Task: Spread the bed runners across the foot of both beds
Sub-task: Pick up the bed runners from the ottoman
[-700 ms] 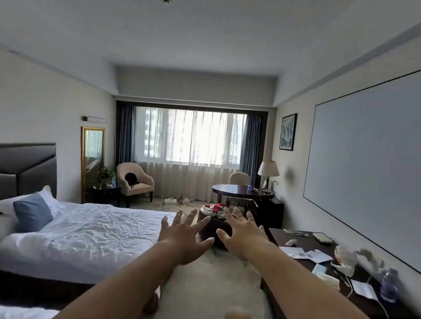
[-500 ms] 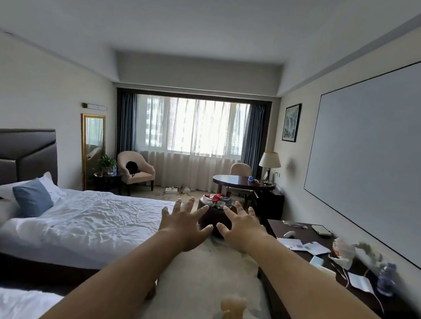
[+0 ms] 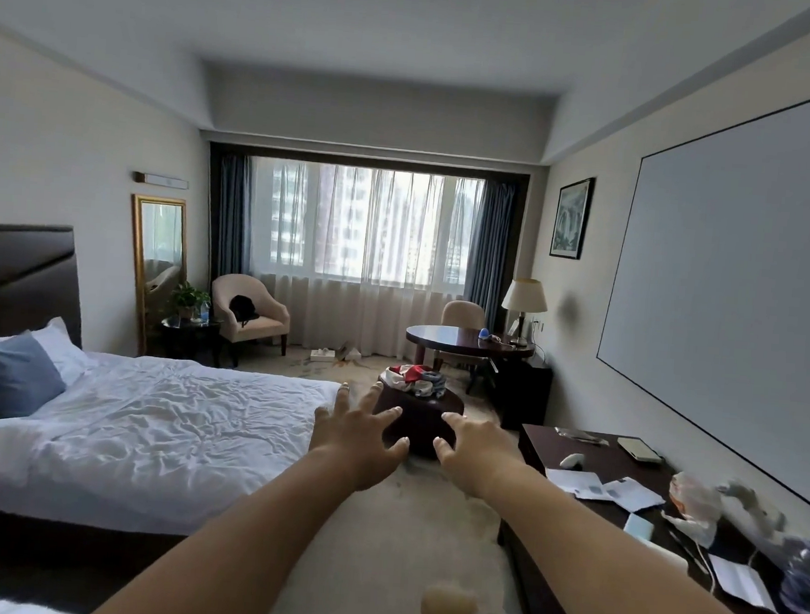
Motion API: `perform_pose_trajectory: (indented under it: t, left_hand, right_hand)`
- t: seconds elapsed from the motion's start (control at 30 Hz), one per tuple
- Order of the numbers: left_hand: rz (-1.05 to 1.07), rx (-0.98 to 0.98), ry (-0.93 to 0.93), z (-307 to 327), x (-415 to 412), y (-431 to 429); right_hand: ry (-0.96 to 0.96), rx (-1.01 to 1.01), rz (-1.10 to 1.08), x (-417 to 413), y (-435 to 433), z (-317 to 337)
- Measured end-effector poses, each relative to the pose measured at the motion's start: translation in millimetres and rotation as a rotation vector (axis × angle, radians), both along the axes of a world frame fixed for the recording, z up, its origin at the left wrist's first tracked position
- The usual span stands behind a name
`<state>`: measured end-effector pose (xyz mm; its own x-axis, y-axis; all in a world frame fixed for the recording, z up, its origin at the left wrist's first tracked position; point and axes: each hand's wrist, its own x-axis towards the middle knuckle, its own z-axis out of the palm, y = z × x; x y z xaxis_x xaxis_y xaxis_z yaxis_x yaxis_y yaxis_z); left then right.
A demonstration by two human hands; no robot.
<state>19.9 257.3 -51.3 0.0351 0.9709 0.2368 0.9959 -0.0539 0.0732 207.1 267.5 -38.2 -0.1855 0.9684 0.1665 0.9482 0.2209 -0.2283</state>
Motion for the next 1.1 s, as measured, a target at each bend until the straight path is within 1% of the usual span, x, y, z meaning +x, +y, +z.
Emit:
perform_pose_trajectory:
  t: [0.17,0.23,0.33,0.5,0.57,0.8,0.9,1.1]
  left_hand:
    - [-0.028,-0.018,0.024,19,-20,120]
    - [-0.036,-0.010,0.060,30,-27,164]
    - [-0.038,0.001,0.067,36,-29,228]
    - [-0.073,-0.016,0.105,20,-11,333]
    - [-0.085,-0.018,0.092,14,0,379]
    - [-0.072,-0.037,0.060,10,31,527]
    - [-0.055,-0.040,0.031,9,30,589]
    - [-0.027,-0.063,0.001,-2,8,723]
  right_hand:
    - [0.027,-0.009,-0.030,-20,113,3]
    - [0.042,-0.016,-0.045,-21,153,7]
    - [0.051,0.002,-0.055,-16,213,9]
    - [-0.019,0.015,-0.053,-7,325,4]
    - [-0.049,0.023,-0.032,-2,373,4]
    - [-0.053,0.033,0.037,14,539,11]
    - [-0.061,0.035,0.031,13,603,9]
    - [-0.186,0.059,0.076,-4,737,5]
